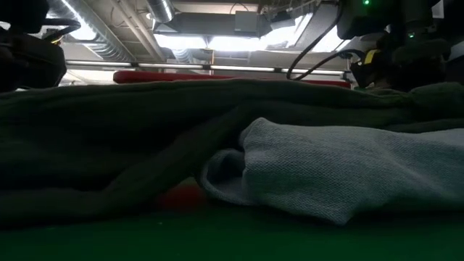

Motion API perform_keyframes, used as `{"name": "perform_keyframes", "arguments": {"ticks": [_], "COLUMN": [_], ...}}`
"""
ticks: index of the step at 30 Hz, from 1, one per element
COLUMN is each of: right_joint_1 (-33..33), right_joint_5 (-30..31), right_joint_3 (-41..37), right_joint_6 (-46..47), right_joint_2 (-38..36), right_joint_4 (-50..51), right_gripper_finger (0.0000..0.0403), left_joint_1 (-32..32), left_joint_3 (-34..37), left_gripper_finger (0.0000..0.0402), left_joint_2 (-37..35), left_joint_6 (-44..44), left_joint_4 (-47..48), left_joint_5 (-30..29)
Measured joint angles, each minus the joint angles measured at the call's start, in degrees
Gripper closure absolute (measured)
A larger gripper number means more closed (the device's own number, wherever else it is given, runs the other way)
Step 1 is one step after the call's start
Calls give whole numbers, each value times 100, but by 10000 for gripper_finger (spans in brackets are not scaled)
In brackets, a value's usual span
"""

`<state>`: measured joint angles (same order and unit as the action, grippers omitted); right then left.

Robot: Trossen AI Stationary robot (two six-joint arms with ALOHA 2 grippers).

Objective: Fold laundry
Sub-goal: Fold the green shirt

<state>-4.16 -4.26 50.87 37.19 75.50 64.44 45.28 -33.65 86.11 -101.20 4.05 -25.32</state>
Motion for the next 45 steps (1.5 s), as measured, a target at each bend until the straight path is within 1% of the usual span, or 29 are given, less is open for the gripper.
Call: {"name": "perform_keyframes", "arguments": {"ticks": [4, 9, 12, 14, 16, 20, 23, 25, 28, 31, 34, 37, 39, 42, 45], "right_joint_1": [6, 4, 4, 4, 4, 4, 4, -1, -1, -1, -1, -95, -241, -603, -995], "right_joint_5": [16, 14, 14, 13, 14, 32, 73, 56, -136, -233, -237, -230, -169, -90, 265], "right_joint_3": [-2, -2, -2, 17, 96, 341, 529, 609, 649, 651, 651, 651, 651, 651, 651], "right_joint_6": [-35, -166, -169, -169, -171, -173, -175, -176, -276, -403, -451, -451, -453, -453, -450], "right_joint_2": [0, 0, -31, -62, -90, -142, -142, -142, -142, -142, -142, -142, -142, -142, -142], "right_joint_4": [28, 20, 15, 42, 62, 49, 2, -117, -332, -558, -754, -937, -1113, -1397, -1499], "right_gripper_finger": [262, 262, 262, 262, 262, 262, 262, 262, 262, 262, 262, 262, 262, 262, 262], "left_joint_1": [-75, -223, -285, -294, -250, -152, -53, 14, 103, 146, 144, 111, 68, 37, 51], "left_joint_3": [0, 0, 0, 1, 2, 4, 4, 4, 4, 4, 4, 4, 4, 4, 4], "left_gripper_finger": [356, 303, 282, 278, 277, 277, 277, 277, 276, 276, 276, 276, 276, 276, 276], "left_joint_2": [0, 0, 0, 0, 0, -69, -255, -421, -665, -810, -817, -808, -807, -807, -724], "left_joint_6": [396, 903, 1025, 1013, 1030, 1028, 1114, 1303, 1486, 1489, 1447, 1195, 1171, 1668, 2514], "left_joint_4": [25, 18, 69, 158, 158, 160, 222, 319, 487, 611, 513, 288, -55, -862, -1881], "left_joint_5": [-12, -48, 112, 228, 221, 36, -244, -371, -441, -452, -452, -531, -567, -663, -1128]}}
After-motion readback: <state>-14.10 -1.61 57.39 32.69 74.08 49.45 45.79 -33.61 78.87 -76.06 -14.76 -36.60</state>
